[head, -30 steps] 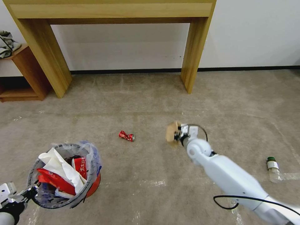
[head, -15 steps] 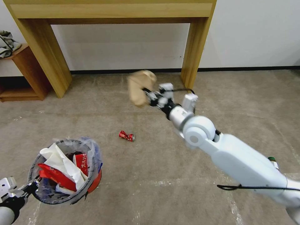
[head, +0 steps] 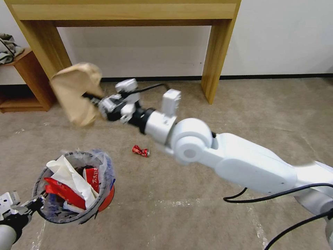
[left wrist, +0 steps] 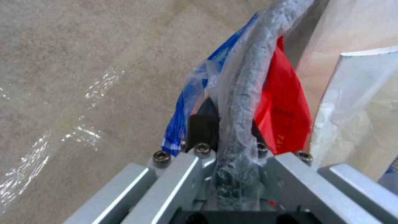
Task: Pick up the trash bin and place the garbage on the floor into it.
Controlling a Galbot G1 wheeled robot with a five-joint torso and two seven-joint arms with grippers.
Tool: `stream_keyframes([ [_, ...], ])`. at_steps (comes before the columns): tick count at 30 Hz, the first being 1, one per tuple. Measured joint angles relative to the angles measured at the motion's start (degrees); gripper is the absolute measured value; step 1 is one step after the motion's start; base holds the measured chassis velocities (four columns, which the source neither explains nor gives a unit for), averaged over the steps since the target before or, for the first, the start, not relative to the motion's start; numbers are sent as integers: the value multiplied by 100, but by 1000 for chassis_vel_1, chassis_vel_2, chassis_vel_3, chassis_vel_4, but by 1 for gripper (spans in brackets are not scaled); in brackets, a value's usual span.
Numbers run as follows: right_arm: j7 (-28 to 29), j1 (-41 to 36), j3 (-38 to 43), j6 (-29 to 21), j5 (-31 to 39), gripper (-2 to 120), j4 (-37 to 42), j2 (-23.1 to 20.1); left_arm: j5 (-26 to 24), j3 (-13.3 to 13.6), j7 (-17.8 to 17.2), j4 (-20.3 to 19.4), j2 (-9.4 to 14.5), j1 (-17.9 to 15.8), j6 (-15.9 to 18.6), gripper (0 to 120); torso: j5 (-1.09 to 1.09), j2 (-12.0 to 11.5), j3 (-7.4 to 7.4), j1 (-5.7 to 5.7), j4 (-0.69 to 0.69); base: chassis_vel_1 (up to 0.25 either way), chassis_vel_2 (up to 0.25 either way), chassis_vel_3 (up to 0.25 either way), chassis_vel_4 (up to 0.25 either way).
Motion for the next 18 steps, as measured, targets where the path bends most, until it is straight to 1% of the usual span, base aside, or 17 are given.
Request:
stream_keyframes([
  [2,131,91,-273,-152,25,0,9,108,-19,1,-8,-9,24,-22,0,1,0,0,0,0,0,0,0,0,0],
  [5,193,139,-447,-217,13,0,8,162,-27,2,-10,-12,34,-33,0,1,0,0,0,0,0,0,0,0,0],
  [7,447,276,-942,-482,-85,0,-14,310,-40,4,-11,-19,49,-51,-1,1,0,0,0,0,0,0,0,0,0],
  [8,447,276,-942,-482,-85,0,-14,310,-40,4,-11,-19,49,-51,-1,1,0,0,0,0,0,0,0,0,0],
  [9,578,349,-1198,-611,-210,0,-73,373,-49,5,-12,-35,48,-58,-1,1,0,0,0,0,0,0,0,0,0],
  [10,578,349,-1198,-611,-210,0,-73,373,-49,5,-12,-35,48,-58,-1,1,0,0,0,0,0,0,0,0,0],
  [12,758,474,-1560,-782,-320,0,-197,471,-70,4,-10,-69,42,-60,-2,1,0,0,0,0,-1,0,0,0,0],
  [18,879,640,-1894,-941,-382,0,-363,630,-121,-20,-9,-119,57,-67,-4,1,0,0,0,0,0,0,0,0,0],
])
